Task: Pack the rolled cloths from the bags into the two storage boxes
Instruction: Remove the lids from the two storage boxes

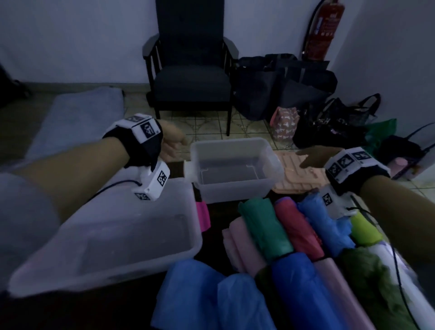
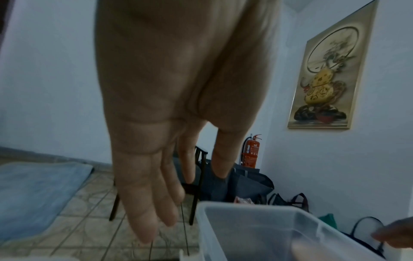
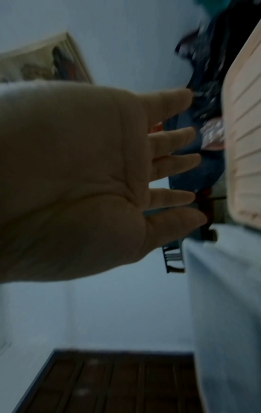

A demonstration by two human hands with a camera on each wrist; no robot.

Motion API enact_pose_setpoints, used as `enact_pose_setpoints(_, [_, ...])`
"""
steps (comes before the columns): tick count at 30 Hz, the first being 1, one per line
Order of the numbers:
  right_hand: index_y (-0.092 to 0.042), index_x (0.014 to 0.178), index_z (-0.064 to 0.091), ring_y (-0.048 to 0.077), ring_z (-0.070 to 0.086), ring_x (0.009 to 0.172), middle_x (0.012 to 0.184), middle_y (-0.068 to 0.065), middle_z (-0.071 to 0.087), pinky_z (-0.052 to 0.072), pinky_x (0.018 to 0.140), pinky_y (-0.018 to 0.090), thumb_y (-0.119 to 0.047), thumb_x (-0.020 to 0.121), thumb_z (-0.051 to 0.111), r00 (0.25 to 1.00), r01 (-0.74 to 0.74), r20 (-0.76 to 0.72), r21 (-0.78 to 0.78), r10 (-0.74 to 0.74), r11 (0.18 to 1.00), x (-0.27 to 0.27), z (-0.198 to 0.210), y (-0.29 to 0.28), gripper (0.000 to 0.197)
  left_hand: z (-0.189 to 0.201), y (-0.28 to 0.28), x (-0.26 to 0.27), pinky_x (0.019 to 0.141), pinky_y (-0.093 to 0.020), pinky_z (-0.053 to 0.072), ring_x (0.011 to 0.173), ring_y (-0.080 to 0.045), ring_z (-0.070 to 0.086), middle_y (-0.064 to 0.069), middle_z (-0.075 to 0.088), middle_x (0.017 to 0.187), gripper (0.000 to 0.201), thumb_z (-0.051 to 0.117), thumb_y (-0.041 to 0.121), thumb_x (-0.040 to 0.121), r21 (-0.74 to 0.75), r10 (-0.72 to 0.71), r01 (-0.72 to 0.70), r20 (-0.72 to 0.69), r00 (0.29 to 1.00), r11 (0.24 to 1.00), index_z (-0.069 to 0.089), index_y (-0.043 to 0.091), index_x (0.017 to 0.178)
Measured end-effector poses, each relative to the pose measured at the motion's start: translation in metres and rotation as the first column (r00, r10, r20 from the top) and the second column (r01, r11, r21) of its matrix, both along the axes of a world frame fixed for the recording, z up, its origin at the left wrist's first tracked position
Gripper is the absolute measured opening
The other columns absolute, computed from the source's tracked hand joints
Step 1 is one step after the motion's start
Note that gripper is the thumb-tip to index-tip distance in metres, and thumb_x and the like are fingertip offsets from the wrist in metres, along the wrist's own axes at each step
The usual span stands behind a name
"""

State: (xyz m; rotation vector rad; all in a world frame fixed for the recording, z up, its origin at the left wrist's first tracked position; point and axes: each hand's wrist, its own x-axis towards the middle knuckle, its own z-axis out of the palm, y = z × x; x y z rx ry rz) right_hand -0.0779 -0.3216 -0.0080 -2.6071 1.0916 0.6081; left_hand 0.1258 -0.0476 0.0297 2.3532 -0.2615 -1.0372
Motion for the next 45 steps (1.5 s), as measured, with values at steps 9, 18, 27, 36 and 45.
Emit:
enact_pose_setpoints(9, [-0.026,0.136,0.045,0.019,0.042,0.126,0.141,0.001,0.043,0.032,0.104,0.031,-0.029,0.097,0.047,0.917,-0.372,0.198,0.115,0.346,0.921,-0.032,0.085,0.186,0.04,0.073,0.094,-0.051,0.077,-0.034,0.051,0.076,-0.016,0.058,-0.006,0.057,0.099,0.017,0.041,0.015,0.1,-0.229,0.046,-0.001,0.195,0.98,0.973,0.048,0.006,0.114])
enact_pose_setpoints(18, [-0.014,0.131,0.053,0.027,0.042,0.128,0.137,0.009,0.048,0.033,0.107,0.035,-0.029,0.096,0.049,0.835,-0.549,0.252,0.306,0.49,0.778,-0.087,-0.027,0.384,0.038,0.056,0.188,-0.115,0.068,-0.031,0.048,0.089,-0.024,0.062,-0.014,0.062,0.108,0.013,0.045,0.014,0.095,-0.26,0.162,-0.057,0.403,0.901,0.964,0.056,0.007,0.096])
enact_pose_setpoints(27, [-0.027,0.149,0.017,0.029,-0.014,0.145,0.159,0.007,-0.005,-0.007,0.114,0.051,-0.047,0.098,0.031,0.875,-0.315,0.38,-0.025,0.3,0.949,-0.116,-0.122,0.401,0.056,-0.022,0.257,-0.2,0.06,-0.026,0.046,0.072,-0.014,0.058,-0.003,0.06,0.101,0.009,0.052,0.021,0.093,-0.533,0.538,-0.435,0.044,0.842,0.726,0.059,0.016,0.091])
enact_pose_setpoints(36, [-0.034,0.15,0.008,0.022,-0.011,0.146,0.159,0.003,-0.003,-0.008,0.115,0.048,-0.064,0.082,-0.002,0.867,-0.295,0.411,-0.033,0.282,0.955,-0.12,-0.159,0.389,0.075,-0.084,0.24,-0.218,0.088,-0.057,0.044,0.134,-0.043,0.028,-0.018,0.019,0.152,0.081,0.059,0.053,0.084,-0.443,0.544,-0.741,-0.504,0.671,0.505,0.018,0.021,0.147])
enact_pose_setpoints(45, [-0.025,0.139,0.043,0.034,0.038,0.134,0.141,0.015,0.043,0.024,0.106,0.062,-0.058,0.075,0.018,0.856,-0.288,0.408,-0.134,0.318,0.948,-0.116,-0.159,0.389,0.077,-0.082,0.191,-0.192,0.094,-0.063,0.036,0.123,-0.044,0.042,-0.021,0.045,0.12,0.055,0.06,0.035,0.089,-0.412,0.355,-0.851,-0.781,0.513,0.325,0.039,0.003,0.128])
